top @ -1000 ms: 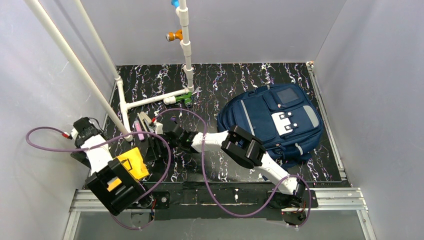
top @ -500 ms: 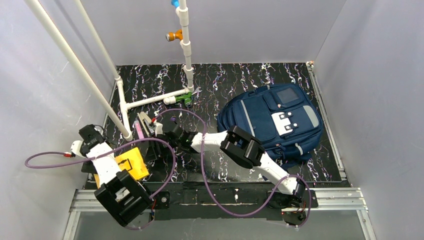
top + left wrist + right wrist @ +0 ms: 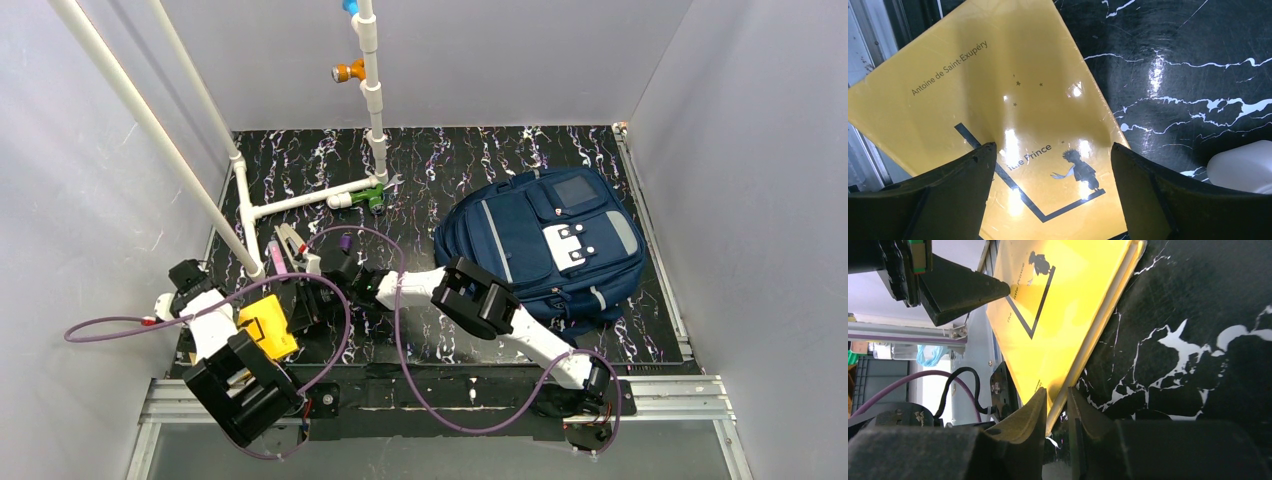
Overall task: Pack the student bag
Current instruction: Move the book to the center of the board.
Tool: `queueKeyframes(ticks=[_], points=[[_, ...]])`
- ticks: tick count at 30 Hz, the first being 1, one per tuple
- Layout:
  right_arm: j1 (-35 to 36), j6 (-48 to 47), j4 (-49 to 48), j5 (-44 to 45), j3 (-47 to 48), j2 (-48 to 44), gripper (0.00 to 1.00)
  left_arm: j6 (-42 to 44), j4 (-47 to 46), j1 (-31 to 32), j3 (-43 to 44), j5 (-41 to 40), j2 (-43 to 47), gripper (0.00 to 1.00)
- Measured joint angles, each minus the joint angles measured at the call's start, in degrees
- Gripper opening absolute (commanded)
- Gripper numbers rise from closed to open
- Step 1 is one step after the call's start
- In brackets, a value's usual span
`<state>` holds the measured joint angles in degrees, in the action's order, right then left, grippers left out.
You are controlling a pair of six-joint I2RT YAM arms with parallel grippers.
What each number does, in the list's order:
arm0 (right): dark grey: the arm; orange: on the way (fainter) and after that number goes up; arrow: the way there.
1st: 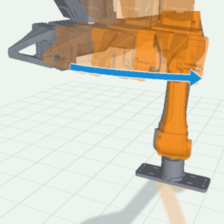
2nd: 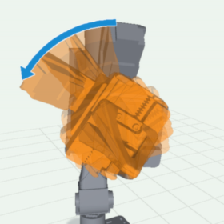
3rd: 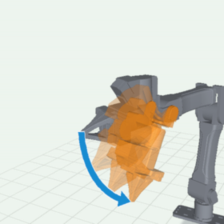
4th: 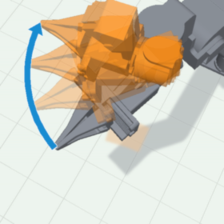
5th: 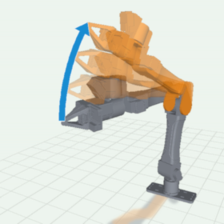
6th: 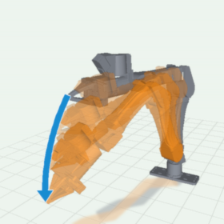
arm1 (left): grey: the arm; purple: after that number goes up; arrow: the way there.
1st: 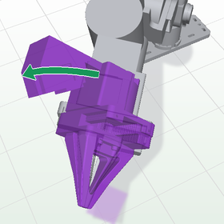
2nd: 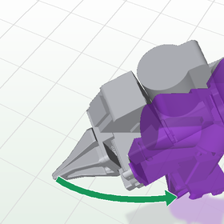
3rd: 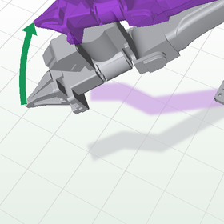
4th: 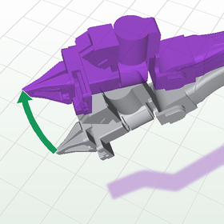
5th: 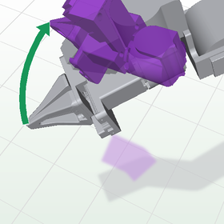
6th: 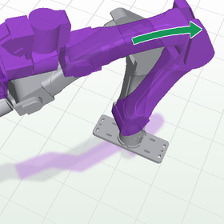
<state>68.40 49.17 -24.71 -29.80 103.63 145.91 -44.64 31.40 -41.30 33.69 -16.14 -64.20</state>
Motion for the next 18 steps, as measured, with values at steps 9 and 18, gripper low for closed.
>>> queueKeyframes(ticks=[9, 18], points=[[0.22, -0.42, 0.52, -1.33, -0.35, 0.02, 0.18, 0.24, -1.7, -0.02, -2.01, -0.15, 1.99, 0.7], [-1.33, 0.24, -2.75, -6.14, -3.58, -0.66, 0.09, -4.28, -4.61, -0.74, -5.4, 1.44, 6.05, 0.65]])
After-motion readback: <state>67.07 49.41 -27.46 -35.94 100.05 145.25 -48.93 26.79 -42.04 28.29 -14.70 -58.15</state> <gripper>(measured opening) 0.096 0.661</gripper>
